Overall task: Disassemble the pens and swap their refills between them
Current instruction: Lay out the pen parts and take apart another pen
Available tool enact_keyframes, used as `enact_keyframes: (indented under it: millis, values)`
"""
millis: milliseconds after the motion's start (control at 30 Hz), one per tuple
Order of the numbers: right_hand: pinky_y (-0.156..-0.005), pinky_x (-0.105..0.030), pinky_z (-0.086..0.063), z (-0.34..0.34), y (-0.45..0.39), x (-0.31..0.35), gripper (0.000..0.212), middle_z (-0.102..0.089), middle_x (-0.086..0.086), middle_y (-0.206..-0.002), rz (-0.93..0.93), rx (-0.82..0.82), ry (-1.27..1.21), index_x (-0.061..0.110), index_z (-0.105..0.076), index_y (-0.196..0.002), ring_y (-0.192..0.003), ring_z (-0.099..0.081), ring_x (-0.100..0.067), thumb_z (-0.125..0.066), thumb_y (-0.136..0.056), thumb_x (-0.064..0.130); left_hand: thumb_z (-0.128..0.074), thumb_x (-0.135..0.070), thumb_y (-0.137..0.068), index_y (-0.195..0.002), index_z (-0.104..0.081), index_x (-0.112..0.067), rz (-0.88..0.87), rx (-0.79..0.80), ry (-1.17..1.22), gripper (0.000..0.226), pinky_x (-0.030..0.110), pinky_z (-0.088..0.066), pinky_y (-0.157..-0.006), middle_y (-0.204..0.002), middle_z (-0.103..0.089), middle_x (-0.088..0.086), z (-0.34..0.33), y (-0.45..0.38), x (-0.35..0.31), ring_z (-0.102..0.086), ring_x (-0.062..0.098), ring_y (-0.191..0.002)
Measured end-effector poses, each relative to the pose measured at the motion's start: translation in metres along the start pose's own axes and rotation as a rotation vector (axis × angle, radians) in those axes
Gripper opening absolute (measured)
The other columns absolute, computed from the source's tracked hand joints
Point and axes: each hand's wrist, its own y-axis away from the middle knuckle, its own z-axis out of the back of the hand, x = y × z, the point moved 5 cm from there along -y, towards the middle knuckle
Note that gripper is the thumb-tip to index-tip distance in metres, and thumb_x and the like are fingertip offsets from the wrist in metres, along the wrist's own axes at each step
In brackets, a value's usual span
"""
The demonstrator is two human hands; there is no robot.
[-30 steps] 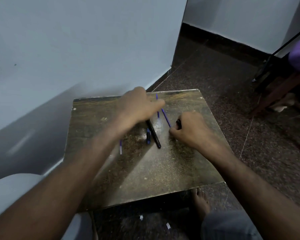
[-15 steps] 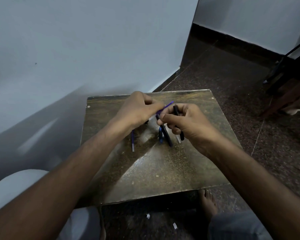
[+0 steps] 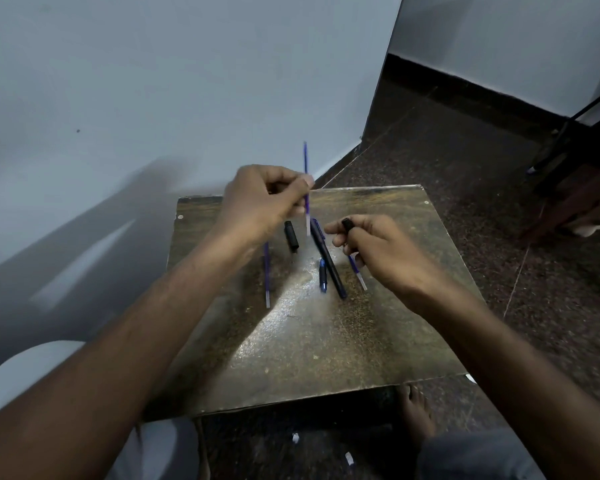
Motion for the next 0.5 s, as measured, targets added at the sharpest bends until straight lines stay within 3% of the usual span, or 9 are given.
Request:
enact_keyframes:
  millis: [100,233,300,500]
  values:
    - [-0.076,-0.024,-0.057,0.004,0.001,-0.002,0.024,-0.074,0.012,-0.086,0.055,-0.056,0.042,0.021,-0.079,-0.125,-0.079,-0.068,0.0,-0.061,-0.11,0.017,-0.082,-0.028,-0.099,-0.107,-0.085,-0.014,-0.063,-0.169,0.14,0.016,0.031,-0.068,-0.088,-0.087,-0.085,0.001,0.011,-0.003,-0.004,-0.081,0.01,-0.079]
    - [-0.081,-0.031,-0.067,0.011,0.001,-0.001,0.013,-0.082,0.004,-0.085,0.09,-0.141,-0.031,0.027,-0.083,-0.107,-0.083,-0.08,-0.009,-0.079,-0.099,0.017,-0.081,-0.027,-0.101,-0.104,-0.085,-0.012,-0.112,-0.219,0.182,0.015,0.037,-0.068,-0.094,-0.087,-0.086,0.003,0.009,-0.001,-0.006,-0.083,0.012,-0.083]
    - [-0.08,-0.034,-0.067,0.009,0.001,0.0,0.011,-0.083,0.003,-0.086,0.087,-0.14,-0.054,0.028,-0.081,-0.1,-0.086,-0.081,-0.013,-0.081,-0.097,0.017,-0.082,-0.027,-0.1,-0.104,-0.085,-0.014,-0.11,-0.211,0.191,0.014,0.039,-0.068,-0.094,-0.088,-0.086,0.003,0.008,-0.002,-0.003,-0.084,0.013,-0.085]
    - [-0.072,-0.021,-0.059,0.006,0.004,0.004,0.009,-0.084,0.0,-0.09,0.084,-0.122,-0.096,0.024,-0.08,-0.102,-0.084,-0.081,-0.01,-0.079,-0.099,0.016,-0.082,-0.027,-0.1,-0.1,-0.084,-0.022,-0.131,-0.182,0.19,0.005,0.037,-0.068,-0.091,-0.088,-0.087,-0.001,0.002,-0.002,-0.001,-0.085,0.013,-0.088]
